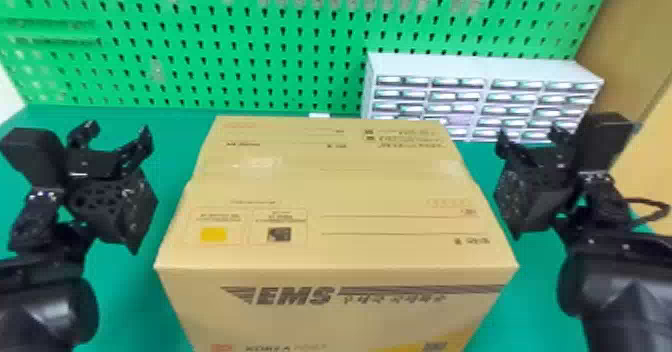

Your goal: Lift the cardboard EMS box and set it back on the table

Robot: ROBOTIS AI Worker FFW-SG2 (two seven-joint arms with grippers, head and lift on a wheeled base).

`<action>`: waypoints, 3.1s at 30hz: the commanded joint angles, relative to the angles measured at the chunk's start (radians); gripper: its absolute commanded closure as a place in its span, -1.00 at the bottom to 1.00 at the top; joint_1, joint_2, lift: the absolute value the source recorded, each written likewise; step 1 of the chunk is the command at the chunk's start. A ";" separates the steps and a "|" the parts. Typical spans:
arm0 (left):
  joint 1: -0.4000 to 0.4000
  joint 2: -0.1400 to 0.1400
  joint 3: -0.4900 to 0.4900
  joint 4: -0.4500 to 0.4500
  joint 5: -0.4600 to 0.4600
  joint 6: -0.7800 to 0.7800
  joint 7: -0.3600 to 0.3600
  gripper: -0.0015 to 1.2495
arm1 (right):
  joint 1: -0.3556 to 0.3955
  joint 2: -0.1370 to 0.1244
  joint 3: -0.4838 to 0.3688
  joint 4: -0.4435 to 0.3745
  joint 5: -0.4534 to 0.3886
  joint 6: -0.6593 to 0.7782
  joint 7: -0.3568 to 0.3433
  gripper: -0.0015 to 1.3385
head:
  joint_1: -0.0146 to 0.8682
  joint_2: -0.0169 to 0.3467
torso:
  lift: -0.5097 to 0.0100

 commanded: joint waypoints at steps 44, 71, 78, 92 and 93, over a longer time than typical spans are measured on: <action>0.023 0.002 -0.014 0.045 -0.002 -0.067 0.035 -0.35 | 0.000 0.050 -0.059 0.221 -0.015 -0.282 -0.002 -0.49 | 0.57 -0.98 | 0.61; 0.010 0.000 -0.120 0.060 -0.006 -0.066 0.081 -0.34 | -0.051 0.066 0.096 0.290 -0.049 -0.296 -0.152 -0.49 | 0.57 -0.98 | 0.61; 0.010 0.000 -0.137 0.060 0.001 -0.064 0.081 -0.34 | -0.064 0.066 0.145 0.308 -0.049 -0.302 -0.170 -0.49 | 0.57 -0.98 | 0.61; 0.007 0.000 -0.172 0.060 0.007 -0.061 0.081 -0.34 | -0.064 0.066 0.161 0.310 -0.052 -0.305 -0.172 -0.49 | 0.57 -0.98 | 0.61; 0.007 0.000 -0.172 0.060 0.007 -0.061 0.081 -0.34 | -0.064 0.066 0.161 0.310 -0.052 -0.305 -0.172 -0.49 | 0.57 -0.98 | 0.61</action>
